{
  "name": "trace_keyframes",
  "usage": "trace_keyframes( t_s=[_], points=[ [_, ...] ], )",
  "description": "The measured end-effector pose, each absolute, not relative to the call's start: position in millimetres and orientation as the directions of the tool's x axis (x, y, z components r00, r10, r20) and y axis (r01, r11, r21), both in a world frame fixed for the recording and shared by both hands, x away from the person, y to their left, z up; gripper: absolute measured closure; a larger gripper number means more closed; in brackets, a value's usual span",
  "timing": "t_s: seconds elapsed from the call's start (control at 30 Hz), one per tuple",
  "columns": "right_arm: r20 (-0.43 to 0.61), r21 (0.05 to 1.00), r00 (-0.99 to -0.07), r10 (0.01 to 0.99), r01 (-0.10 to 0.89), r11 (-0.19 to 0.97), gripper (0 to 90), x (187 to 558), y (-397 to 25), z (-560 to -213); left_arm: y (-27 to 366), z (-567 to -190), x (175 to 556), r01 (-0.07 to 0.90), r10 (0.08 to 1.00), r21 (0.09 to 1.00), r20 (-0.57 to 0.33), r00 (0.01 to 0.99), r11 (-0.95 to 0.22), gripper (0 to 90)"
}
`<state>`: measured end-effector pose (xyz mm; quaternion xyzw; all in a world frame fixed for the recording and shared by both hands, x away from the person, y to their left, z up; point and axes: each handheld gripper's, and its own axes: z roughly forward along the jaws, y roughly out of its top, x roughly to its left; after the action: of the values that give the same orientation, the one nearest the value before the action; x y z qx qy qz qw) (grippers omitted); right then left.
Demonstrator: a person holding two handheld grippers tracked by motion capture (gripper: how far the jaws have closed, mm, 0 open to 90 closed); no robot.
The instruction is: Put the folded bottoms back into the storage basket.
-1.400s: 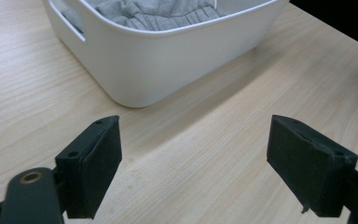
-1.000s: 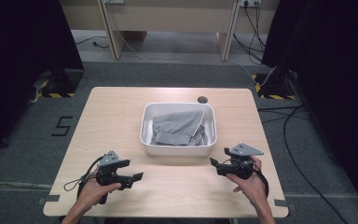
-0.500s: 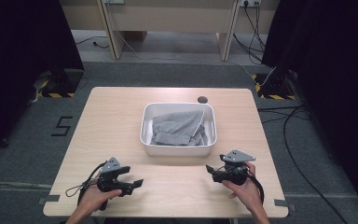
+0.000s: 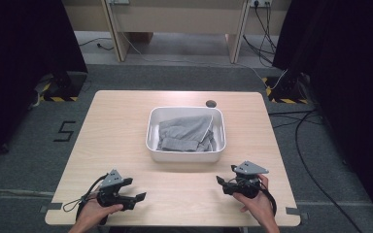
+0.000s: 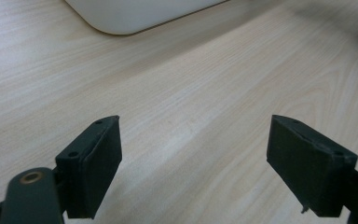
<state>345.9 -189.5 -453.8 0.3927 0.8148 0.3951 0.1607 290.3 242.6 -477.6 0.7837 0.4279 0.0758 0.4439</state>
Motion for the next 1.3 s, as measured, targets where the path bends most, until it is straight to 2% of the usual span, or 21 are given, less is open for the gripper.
trace_keyframes(
  t_s=[0.23, 0.47, 0.97, 1.2, 1.3],
  points=[
    [0.062, 0.764, -0.64, 0.766, 0.525, 0.376, 25.4, 334.2, -190.1, -457.9, 248.2, -480.0, 282.4, 0.608, 0.747, 0.755, -0.253, 0.615, -0.245, 17.5],
    [0.053, 0.762, -0.585, 0.809, 0.547, 0.346, 15.9, 318.8, -200.9, -469.3, 253.3, -483.7, 275.9, 0.621, 0.766, 0.743, -0.239, 0.596, -0.251, 17.5],
    [-0.029, 0.699, -0.593, 0.805, 0.563, 0.44, 16.1, 302.6, -201.8, -480.5, 258.8, -486.7, 257.3, 0.619, 0.785, 0.738, -0.206, 0.584, -0.267, 17.5],
    [0.012, 0.704, -0.591, 0.807, 0.578, 0.413, 15.3, 300.4, -202.2, -487.1, 257.1, -490.4, 253.3, 0.623, 0.782, 0.73, -0.202, 0.589, -0.28, 17.5],
    [0.011, 0.724, -0.592, 0.806, 0.561, 0.402, 14.6, 298.5, -203.5, -490.0, 255.8, -494.4, 253.0, 0.608, 0.785, 0.735, -0.171, 0.596, -0.302, 16.9]
  ],
)
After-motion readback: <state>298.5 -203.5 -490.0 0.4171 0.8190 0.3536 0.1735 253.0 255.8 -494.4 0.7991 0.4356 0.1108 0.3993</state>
